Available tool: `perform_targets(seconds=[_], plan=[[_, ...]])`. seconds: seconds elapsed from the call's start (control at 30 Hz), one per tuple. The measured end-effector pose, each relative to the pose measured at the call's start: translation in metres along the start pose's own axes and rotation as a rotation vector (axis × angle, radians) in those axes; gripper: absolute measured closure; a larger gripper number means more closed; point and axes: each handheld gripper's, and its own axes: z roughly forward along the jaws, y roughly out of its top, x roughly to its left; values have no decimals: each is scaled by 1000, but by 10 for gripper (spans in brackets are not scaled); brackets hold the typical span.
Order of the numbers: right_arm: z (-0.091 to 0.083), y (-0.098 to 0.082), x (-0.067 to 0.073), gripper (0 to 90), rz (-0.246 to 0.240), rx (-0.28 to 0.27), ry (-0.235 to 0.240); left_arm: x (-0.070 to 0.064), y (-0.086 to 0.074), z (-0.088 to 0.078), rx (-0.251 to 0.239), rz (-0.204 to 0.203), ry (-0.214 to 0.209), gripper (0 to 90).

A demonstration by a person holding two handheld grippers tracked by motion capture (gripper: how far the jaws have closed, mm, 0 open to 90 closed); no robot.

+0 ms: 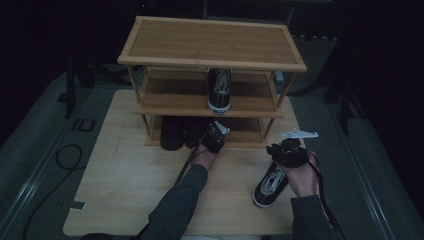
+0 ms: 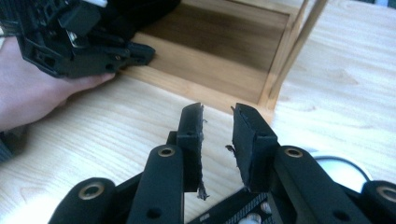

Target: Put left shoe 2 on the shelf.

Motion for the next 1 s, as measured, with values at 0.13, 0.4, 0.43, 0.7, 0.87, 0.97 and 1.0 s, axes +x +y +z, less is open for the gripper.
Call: perform_targets(seconds=[0.13,0.4,0.43,0.7,0.87,0.97,1.0], plan=[[-2,-7,-7,727,26,6,-15,0,0,0,0,0,0,900],[3,-16,-22,708,87,29,-28,0,0,0,-1,1,0,900],[3,-17,-23,707,90,32,-30,0,0,0,-1,1,0,900],[9,-28,-34,686,157,76,-30,0,0,0,-1,2,-1,900],[11,-32,-42,663,202,91,-26,0,0,0,-1,3,-1,900],[14,-34,-44,646,220,109,-18,0,0,0,-2,3,-1,900],[15,-34,-45,644,224,113,-18,0,0,0,-2,3,-1,900]])
